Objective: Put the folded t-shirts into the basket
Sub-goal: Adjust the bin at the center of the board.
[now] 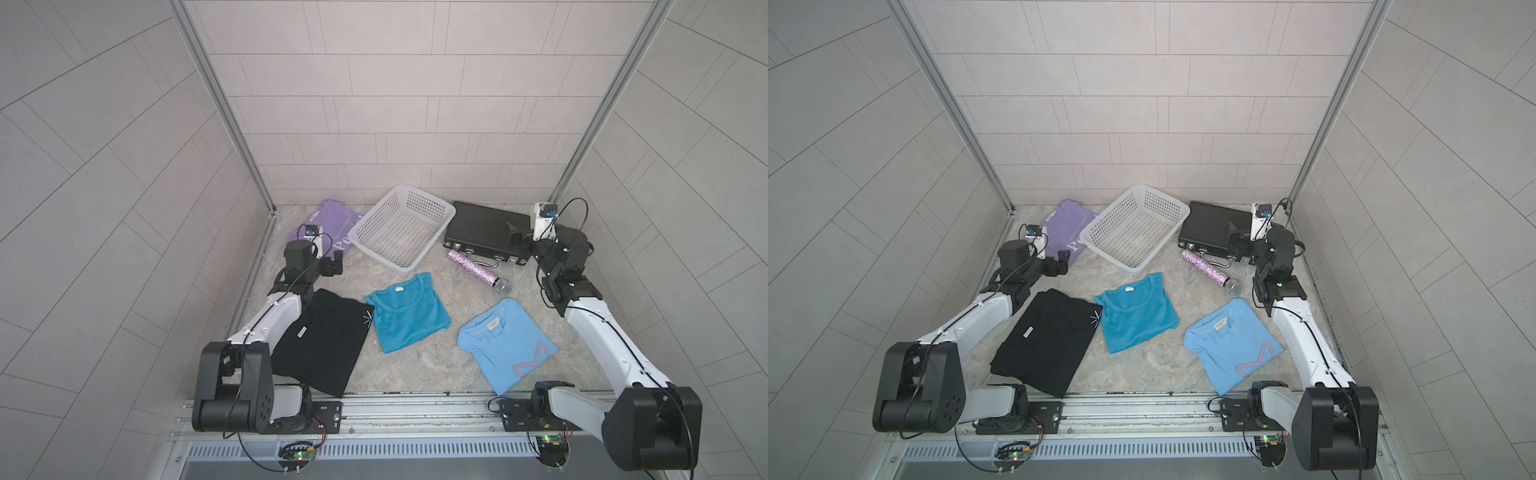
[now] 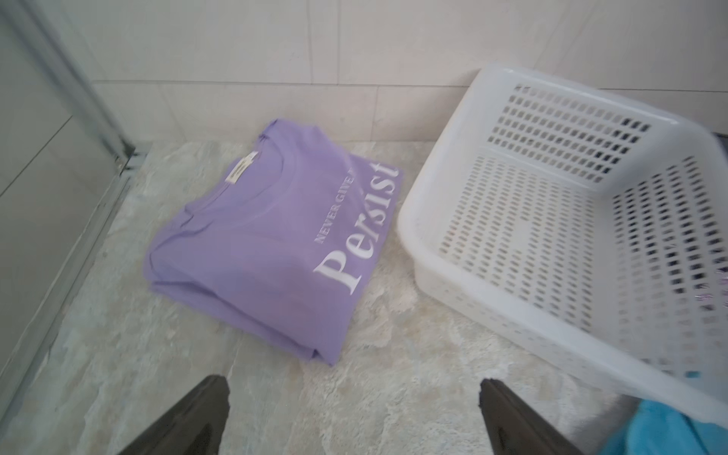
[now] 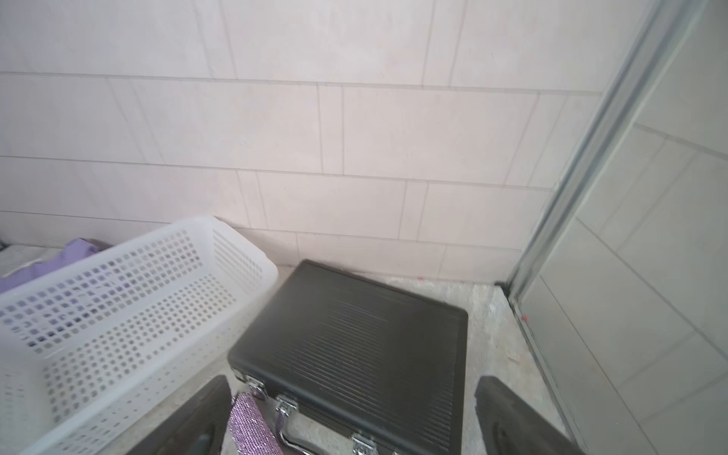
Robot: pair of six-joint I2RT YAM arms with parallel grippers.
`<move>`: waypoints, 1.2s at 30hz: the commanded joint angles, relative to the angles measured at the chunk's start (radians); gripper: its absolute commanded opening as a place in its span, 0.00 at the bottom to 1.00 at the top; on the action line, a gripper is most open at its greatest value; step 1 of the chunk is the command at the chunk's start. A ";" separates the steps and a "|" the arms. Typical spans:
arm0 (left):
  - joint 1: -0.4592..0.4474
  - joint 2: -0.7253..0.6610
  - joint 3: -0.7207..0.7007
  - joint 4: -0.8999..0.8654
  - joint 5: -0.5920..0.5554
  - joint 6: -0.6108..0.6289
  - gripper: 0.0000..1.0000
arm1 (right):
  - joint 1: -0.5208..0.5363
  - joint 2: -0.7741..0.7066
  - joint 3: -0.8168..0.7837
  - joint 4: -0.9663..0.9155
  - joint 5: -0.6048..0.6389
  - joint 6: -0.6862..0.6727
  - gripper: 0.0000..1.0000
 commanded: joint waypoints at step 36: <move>-0.083 1.049 1.390 -1.098 0.186 0.803 0.17 | 0.041 0.160 0.093 -0.532 -0.233 -0.288 1.00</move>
